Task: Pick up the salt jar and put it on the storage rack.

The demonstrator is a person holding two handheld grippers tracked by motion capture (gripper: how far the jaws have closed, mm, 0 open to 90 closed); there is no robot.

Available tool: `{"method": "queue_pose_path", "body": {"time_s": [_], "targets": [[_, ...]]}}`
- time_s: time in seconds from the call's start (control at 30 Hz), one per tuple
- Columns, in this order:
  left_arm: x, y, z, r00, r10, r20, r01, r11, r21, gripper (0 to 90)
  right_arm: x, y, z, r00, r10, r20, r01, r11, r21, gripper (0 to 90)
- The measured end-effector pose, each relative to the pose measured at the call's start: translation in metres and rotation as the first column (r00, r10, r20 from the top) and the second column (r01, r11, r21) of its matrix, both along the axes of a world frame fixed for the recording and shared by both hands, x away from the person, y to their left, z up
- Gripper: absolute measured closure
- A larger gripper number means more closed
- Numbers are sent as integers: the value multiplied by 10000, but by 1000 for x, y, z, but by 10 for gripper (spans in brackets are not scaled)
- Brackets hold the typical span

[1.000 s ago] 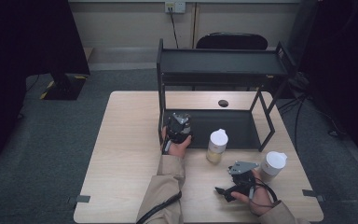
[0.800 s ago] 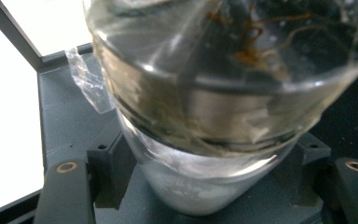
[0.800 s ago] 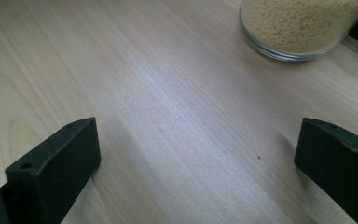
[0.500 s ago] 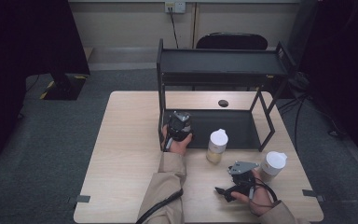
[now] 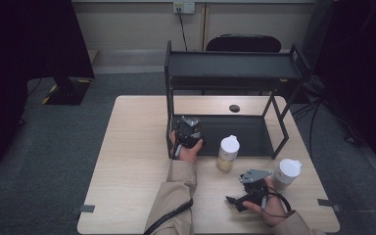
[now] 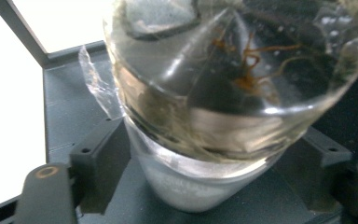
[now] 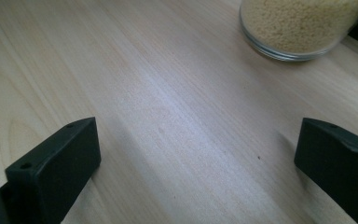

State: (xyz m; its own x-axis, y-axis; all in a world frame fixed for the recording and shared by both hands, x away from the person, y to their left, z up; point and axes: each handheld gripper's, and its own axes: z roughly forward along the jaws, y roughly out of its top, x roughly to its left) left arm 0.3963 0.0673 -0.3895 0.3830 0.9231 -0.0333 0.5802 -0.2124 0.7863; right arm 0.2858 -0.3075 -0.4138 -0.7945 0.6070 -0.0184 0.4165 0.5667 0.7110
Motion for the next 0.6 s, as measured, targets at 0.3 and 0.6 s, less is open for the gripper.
{"method": "queue_pose_path", "body": {"time_s": [0.3, 0.6], "targets": [[-4, -3, -4, 9999, -113, -65, 113, 9999, 39, 86, 0, 0, 0, 10000, -2, 1, 2, 10000, -2, 0], [-13, -1, -4, 9998, -216, -49, 215, 9996, -180, 55, 0, 0, 0, 10000, -4, 2, 4, 10000, -1, 0]]}}
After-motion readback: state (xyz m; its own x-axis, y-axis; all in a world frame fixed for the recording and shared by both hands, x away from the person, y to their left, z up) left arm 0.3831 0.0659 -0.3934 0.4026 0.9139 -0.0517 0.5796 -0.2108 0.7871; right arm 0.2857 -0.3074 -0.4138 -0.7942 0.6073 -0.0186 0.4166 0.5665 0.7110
